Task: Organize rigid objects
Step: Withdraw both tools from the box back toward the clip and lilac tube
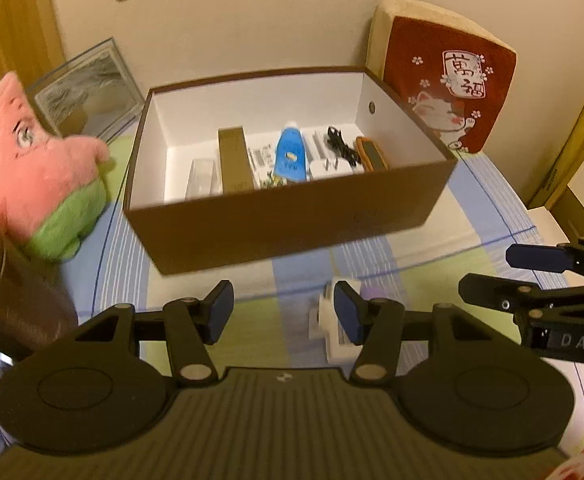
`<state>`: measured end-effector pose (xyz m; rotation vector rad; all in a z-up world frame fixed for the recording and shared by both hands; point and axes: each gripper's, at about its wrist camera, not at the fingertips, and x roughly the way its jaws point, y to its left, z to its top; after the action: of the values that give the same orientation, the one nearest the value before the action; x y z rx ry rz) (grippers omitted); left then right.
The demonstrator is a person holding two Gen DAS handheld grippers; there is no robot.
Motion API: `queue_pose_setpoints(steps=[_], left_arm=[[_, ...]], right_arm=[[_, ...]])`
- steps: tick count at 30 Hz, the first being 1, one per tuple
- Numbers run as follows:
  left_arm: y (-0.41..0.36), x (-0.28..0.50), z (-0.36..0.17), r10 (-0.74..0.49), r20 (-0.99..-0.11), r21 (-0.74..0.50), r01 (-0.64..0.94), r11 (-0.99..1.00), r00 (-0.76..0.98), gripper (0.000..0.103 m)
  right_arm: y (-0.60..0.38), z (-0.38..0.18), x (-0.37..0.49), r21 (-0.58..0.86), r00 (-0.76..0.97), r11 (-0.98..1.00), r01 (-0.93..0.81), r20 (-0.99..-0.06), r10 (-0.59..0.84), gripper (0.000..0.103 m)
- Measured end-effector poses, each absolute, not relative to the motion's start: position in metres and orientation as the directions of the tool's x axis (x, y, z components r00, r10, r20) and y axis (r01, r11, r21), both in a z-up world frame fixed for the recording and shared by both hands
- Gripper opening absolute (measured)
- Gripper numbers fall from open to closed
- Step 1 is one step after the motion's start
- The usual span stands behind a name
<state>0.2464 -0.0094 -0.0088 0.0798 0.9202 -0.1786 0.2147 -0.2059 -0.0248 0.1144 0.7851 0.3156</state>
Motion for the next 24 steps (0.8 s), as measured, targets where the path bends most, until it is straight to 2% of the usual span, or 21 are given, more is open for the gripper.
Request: queue_pose_setpoints(steps=[24], left_arm=[[0.014,0.160,-0.043,-0.053,-0.856,-0.025,0.061,0.998,0.514,0.051]], right_arm=[[-0.202,-0.060,0.156,0.263,0.564,0.926,-0.273,-0.736,0.375,0.063]])
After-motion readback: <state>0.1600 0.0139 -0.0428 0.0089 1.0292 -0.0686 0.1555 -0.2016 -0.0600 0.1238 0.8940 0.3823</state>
